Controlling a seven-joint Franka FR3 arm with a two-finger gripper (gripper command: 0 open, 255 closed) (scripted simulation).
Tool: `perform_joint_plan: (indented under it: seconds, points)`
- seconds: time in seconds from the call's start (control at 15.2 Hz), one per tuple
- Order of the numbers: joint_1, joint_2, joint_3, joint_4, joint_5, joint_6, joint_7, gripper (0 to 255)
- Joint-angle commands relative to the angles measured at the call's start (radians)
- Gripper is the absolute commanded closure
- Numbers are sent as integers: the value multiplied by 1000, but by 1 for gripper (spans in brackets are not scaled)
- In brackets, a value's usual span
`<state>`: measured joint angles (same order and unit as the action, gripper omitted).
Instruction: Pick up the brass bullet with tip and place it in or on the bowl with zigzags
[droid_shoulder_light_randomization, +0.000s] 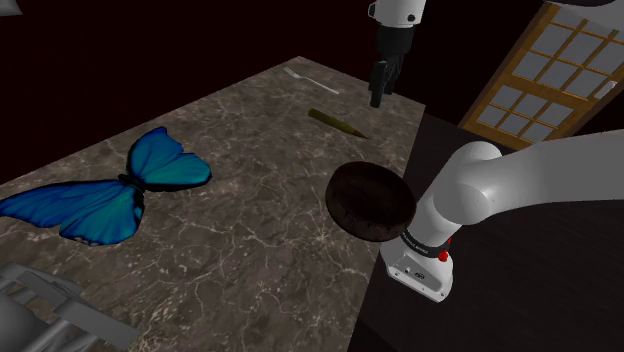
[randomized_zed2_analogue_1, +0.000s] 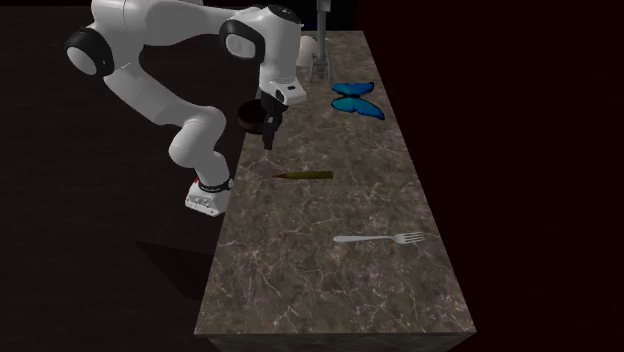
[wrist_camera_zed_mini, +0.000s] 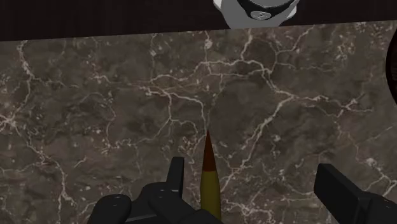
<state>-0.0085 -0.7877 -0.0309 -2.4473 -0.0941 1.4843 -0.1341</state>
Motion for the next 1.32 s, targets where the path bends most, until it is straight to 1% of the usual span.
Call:
perform_joint_plan:
  seconds: [0.0, 0.33, 0.59, 0.66, 1.12, 1.25]
  points:
    - [0, 0, 0, 0, 0, 0, 0, 0]
    - [12, 43, -1, -111, -30, 269, -8, 0]
    - [16, 116, -2, -171, -59, 494, -7, 0]
    - [17, 128, -2, -177, -63, 524, -7, 0]
    - [8, 167, -12, -246, -77, 633, -2, 0]
    - [7, 171, -13, -251, -79, 642, -2, 0]
